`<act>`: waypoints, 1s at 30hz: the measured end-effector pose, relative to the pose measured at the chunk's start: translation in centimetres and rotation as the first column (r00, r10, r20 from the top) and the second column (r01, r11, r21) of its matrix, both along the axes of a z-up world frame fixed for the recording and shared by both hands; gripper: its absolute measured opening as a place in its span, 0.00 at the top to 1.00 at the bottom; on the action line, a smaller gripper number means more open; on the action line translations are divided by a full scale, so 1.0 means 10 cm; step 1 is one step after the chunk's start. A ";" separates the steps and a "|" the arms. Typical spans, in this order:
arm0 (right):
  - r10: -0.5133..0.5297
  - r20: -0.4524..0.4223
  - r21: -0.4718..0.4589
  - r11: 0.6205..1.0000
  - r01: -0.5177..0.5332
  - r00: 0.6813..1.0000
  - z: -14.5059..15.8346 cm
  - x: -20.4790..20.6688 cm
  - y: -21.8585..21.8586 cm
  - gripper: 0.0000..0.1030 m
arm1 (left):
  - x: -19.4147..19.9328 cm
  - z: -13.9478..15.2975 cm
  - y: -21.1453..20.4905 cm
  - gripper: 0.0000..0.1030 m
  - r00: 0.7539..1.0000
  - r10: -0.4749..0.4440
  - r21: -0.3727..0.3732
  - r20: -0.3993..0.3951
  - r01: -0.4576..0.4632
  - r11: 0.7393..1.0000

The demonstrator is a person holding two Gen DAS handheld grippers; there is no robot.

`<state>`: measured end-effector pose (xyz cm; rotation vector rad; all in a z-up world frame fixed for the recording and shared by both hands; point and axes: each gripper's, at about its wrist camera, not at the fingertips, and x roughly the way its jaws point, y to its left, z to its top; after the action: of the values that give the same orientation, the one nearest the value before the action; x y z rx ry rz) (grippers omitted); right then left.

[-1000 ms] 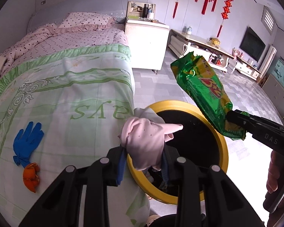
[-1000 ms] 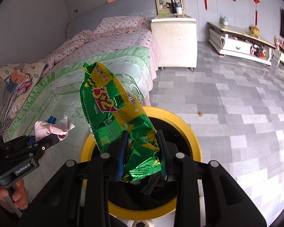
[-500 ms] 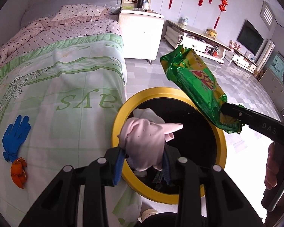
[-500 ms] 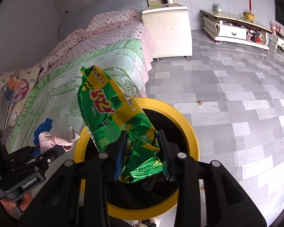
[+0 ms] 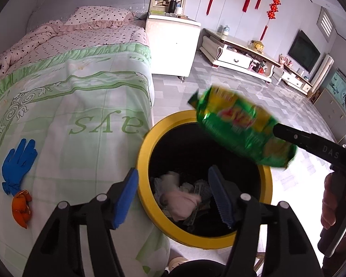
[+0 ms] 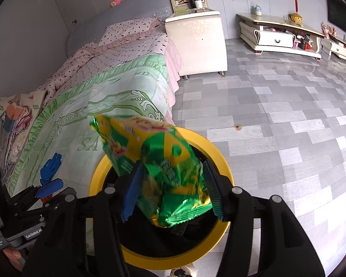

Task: Collect trash
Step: 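Open both tools to drop the sock and snack bag into the bin, then grasp the blue glove with the left tool while the right tool grasps the orange peel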

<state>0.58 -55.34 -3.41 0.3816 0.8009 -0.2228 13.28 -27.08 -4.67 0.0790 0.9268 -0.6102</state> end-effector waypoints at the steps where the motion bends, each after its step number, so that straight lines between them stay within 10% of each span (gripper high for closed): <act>1: 0.000 0.001 0.003 1.000 0.000 1.000 0.01 -0.01 0.00 0.47 | 0.00 0.01 0.01 0.40 1.000 0.001 0.000 0.002 -0.001 1.000; 30: 0.228 0.070 -0.039 0.974 -0.225 0.971 0.38 0.30 1.14 0.40 | 0.48 0.11 1.36 0.36 0.970 0.237 0.025 0.057 -0.239 0.971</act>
<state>3.62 -43.90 0.40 0.2652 0.7600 -0.0071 18.09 -13.50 -3.54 0.0120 0.8786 -0.3692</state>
